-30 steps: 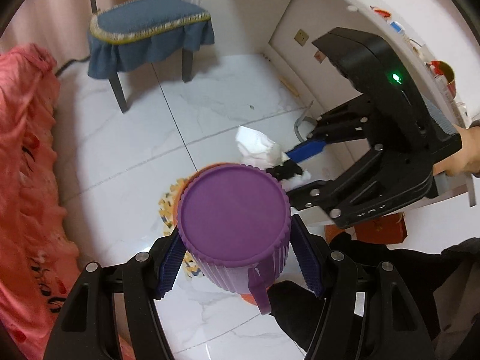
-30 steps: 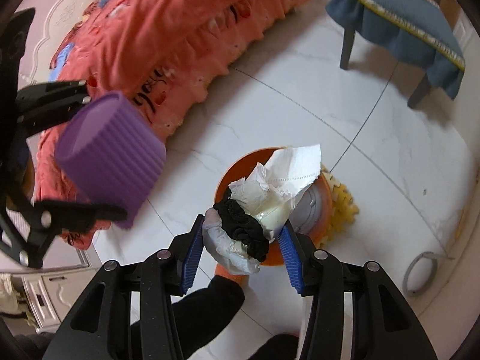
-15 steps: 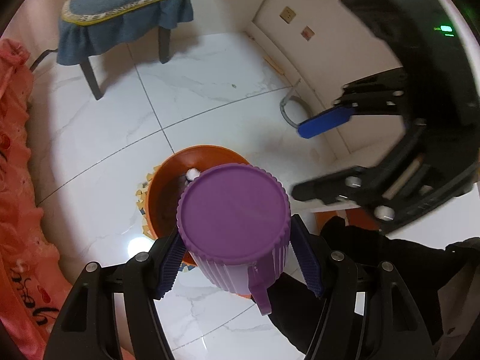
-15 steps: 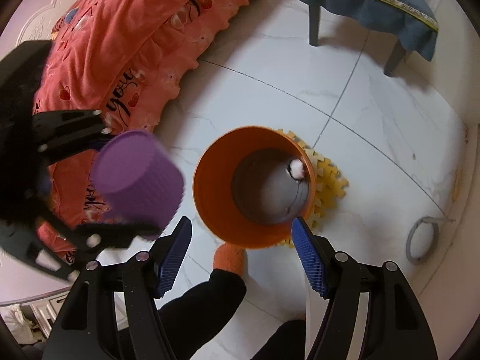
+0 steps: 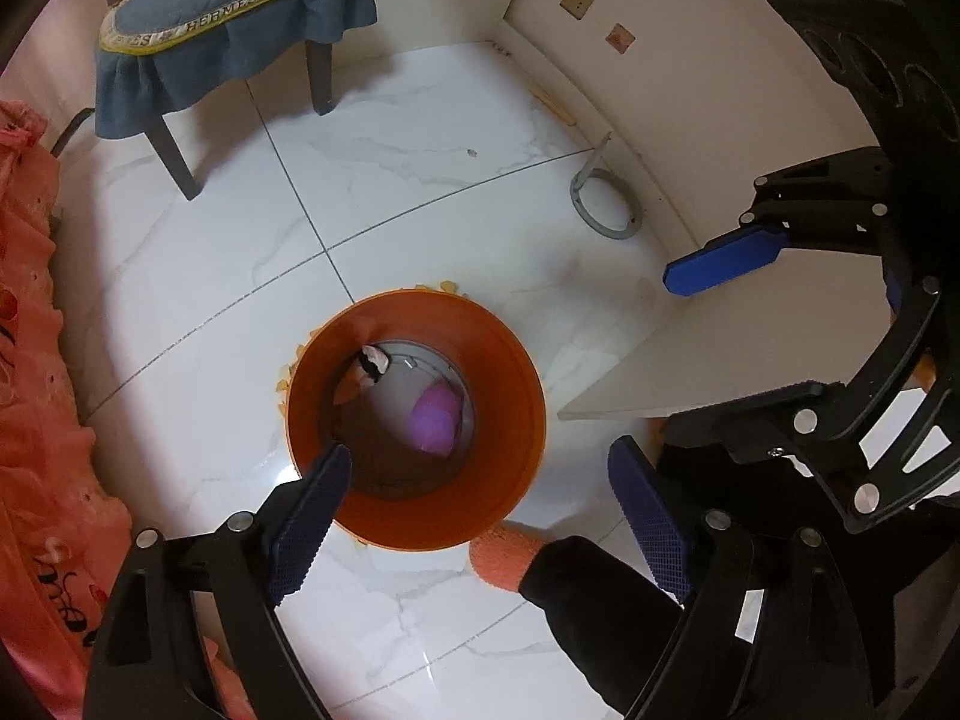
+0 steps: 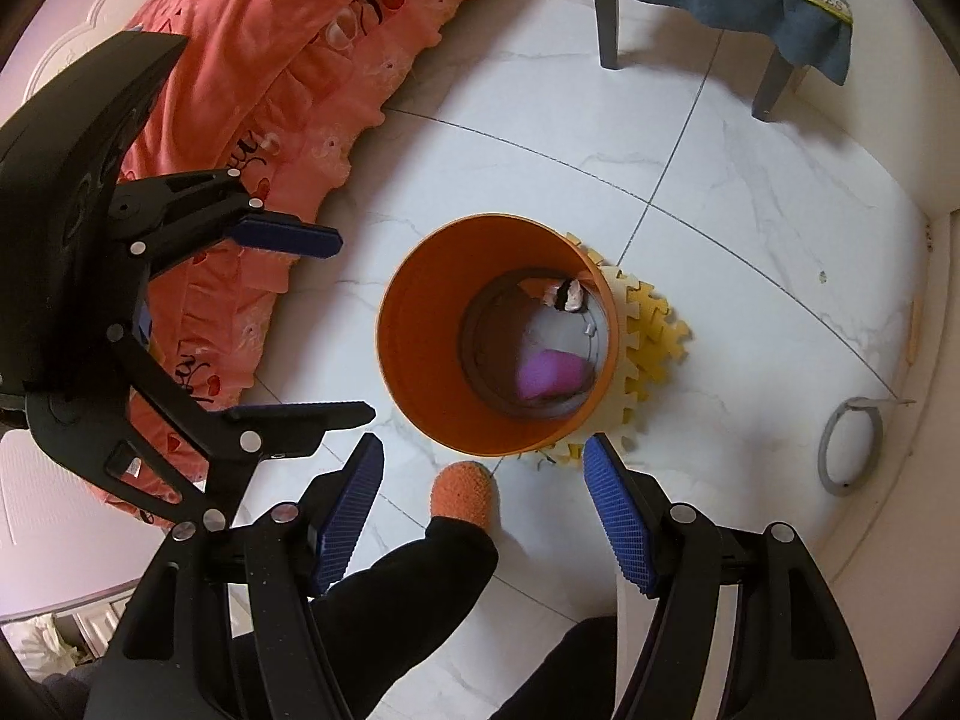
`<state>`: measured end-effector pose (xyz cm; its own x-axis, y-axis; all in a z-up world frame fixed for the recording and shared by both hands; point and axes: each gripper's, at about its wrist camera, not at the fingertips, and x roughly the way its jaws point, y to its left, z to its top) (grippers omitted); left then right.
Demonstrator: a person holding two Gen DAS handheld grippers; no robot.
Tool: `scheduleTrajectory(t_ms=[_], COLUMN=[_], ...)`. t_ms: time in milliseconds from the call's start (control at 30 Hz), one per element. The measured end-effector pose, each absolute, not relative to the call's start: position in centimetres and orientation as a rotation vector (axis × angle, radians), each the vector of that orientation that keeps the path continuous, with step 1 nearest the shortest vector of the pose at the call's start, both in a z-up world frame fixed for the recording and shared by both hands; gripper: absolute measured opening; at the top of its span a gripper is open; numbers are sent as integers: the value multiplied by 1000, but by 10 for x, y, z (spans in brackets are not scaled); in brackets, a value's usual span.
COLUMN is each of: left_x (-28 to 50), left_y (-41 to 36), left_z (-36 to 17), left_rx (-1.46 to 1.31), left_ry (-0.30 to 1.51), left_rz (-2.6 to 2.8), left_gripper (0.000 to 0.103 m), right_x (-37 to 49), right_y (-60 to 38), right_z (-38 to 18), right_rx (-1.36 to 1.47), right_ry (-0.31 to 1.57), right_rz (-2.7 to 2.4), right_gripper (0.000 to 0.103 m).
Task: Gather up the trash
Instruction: 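Raise both tools back toward the desk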
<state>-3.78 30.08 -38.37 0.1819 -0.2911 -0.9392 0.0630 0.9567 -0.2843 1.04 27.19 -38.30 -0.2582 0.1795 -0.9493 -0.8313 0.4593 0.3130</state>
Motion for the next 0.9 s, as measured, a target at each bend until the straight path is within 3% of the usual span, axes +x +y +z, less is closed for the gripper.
scheduleTrajectory(t_ms=[300, 433, 900], left_x=[-47, -53, -50], left_y=[292, 281, 223], left_z=[-343, -314, -207], left_rx=[-93, -30, 37], left_ry=[1353, 1337, 1233], left_rz=[-218, -203, -176], left_gripper=[87, 92, 97], right_x=[4, 3, 0], right_y=[274, 266, 186], right_z=[-342, -310, -178], right_rx=[-605, -581, -468], right_ry=[1465, 1424, 1255], right_rz=[1143, 1170, 1230], right_gripper=[70, 75, 75])
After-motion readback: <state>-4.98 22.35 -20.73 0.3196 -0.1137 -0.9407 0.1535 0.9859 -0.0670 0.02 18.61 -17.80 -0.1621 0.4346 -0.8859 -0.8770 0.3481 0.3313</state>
